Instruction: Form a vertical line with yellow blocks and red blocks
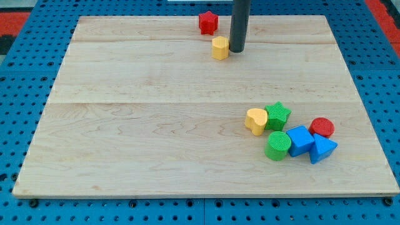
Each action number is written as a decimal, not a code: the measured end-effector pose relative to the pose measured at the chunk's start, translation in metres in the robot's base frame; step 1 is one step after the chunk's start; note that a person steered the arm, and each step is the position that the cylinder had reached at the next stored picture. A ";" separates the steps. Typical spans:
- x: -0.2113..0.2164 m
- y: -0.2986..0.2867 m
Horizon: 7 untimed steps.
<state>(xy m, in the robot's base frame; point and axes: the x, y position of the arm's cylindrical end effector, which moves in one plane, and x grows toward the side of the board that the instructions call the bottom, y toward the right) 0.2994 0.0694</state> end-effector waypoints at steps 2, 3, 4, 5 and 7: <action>0.003 -0.031; 0.016 -0.013; 0.080 0.044; 0.113 0.138; 0.214 0.080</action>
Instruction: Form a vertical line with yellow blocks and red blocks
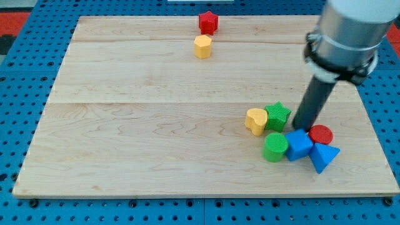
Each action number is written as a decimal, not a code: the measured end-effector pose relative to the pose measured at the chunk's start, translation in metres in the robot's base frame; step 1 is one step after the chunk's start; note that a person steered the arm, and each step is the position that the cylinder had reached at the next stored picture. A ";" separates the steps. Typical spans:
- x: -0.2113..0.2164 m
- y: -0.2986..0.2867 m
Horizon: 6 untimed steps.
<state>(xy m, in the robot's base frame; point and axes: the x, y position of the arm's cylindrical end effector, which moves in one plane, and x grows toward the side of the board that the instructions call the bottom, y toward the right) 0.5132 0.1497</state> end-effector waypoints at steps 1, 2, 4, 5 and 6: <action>-0.003 -0.057; -0.031 -0.081; -0.050 -0.137; -0.098 -0.145; -0.123 -0.149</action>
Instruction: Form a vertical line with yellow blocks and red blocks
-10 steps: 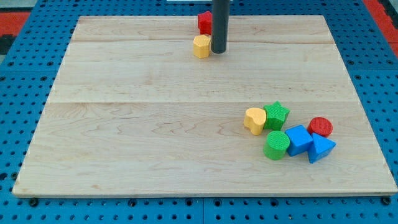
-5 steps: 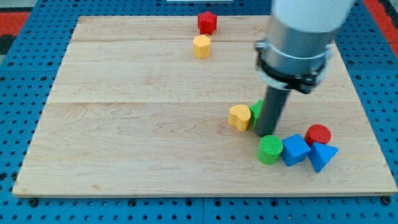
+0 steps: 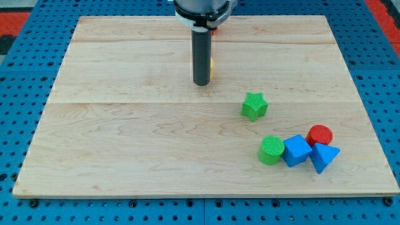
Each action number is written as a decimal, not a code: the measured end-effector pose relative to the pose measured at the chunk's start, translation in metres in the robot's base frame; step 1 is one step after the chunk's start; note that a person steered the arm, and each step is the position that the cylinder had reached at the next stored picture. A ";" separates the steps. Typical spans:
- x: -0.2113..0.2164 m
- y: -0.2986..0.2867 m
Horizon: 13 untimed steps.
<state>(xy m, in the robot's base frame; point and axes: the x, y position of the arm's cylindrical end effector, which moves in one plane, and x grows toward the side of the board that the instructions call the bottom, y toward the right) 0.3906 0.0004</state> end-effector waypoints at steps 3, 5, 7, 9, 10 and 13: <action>0.107 0.278; 0.141 0.198; 0.087 0.120; 0.122 0.070; 0.099 0.021; 0.067 -0.047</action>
